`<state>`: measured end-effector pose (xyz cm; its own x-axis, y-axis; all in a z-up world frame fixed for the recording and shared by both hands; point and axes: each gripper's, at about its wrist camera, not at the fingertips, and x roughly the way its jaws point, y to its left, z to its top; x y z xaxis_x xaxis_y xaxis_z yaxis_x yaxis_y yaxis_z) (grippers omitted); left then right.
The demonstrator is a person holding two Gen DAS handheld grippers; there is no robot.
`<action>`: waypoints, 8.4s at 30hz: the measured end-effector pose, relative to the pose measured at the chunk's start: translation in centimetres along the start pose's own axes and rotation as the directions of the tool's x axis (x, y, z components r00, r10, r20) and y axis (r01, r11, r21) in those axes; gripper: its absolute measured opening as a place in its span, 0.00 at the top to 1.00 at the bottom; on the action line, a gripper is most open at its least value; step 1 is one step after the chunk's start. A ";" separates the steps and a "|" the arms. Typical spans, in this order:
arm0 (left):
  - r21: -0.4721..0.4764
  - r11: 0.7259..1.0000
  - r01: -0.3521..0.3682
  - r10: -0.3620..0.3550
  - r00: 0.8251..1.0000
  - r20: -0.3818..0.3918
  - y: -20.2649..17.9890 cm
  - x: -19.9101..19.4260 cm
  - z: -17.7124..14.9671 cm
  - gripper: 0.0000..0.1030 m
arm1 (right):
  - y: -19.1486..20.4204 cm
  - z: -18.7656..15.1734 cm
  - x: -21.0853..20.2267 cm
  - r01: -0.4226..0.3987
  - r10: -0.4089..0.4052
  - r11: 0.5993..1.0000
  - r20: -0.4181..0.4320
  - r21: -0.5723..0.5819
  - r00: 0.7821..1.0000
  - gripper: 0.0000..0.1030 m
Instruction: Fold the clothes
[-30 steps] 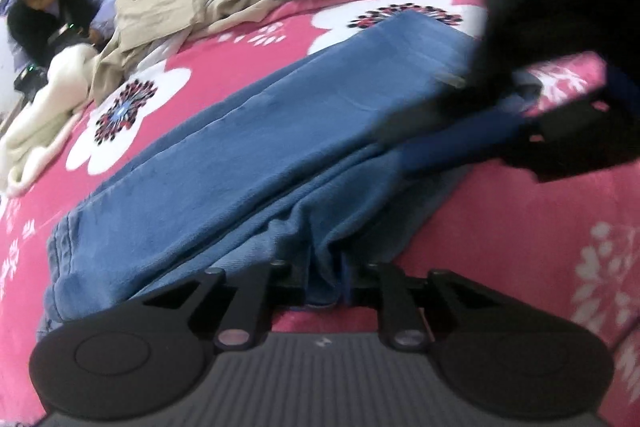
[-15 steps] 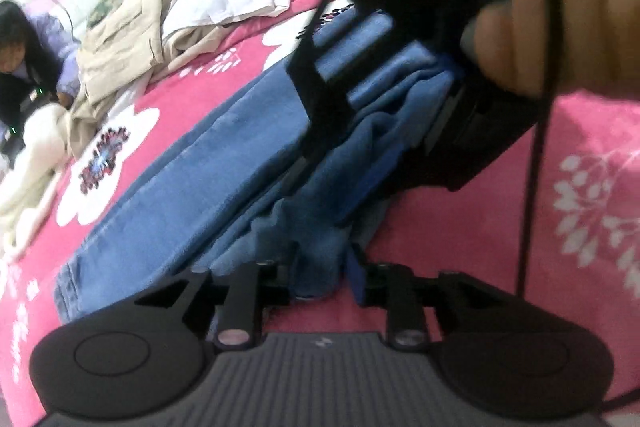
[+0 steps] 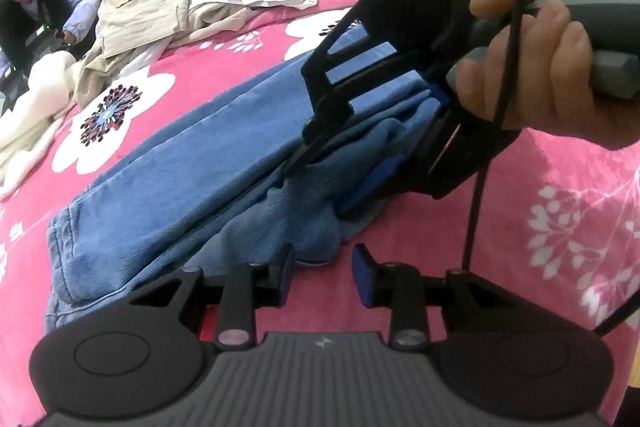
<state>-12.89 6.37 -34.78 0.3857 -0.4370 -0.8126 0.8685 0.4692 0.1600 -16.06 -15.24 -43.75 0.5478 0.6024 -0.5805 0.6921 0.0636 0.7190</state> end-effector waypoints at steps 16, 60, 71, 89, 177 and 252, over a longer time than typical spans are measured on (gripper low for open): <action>-0.037 0.999 -0.039 0.042 0.995 0.086 1.5 -0.1 1.3 0.68 | -2.0 -2.0 -0.2 -0.353 0.403 0.833 0.030 -0.426 0.915 0.92; 0.158 0.977 -0.143 0.141 0.990 0.026 -1.6 3.6 0.4 0.68 | 2.4 1.2 -0.9 0.072 0.014 0.705 0.116 -0.706 0.993 1.00; -0.140 0.985 -0.095 0.085 0.993 -0.077 2.3 1.0 0.2 0.50 | 9.3 -3.9 -3.3 0.251 0.075 0.384 0.301 -0.889 0.951 0.93; -0.735 0.657 -0.169 0.138 0.985 -0.102 21.1 -3.5 -4.2 0.21 | 13.2 -5.2 5.5 0.512 -0.041 0.200 0.515 -0.835 0.856 0.59; -0.817 0.547 0.183 -0.139 0.982 0.126 11.6 -0.1 10.3 0.57 | 0.3 11.7 -2.7 -0.423 0.431 0.866 -0.031 -0.268 0.902 0.44; -0.624 0.780 0.050 -0.092 0.995 -0.035 4.1 1.8 7.9 0.59 | 9.0 11.8 -16.7 0.261 -0.110 0.530 0.240 -0.807 0.965 0.68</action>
<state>-6.20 1.41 -31.17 0.2936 -0.4513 -0.8427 0.5027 0.8227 -0.2655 -13.44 -34.10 -32.06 0.5648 0.3833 -0.7308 0.1309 0.8328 0.5379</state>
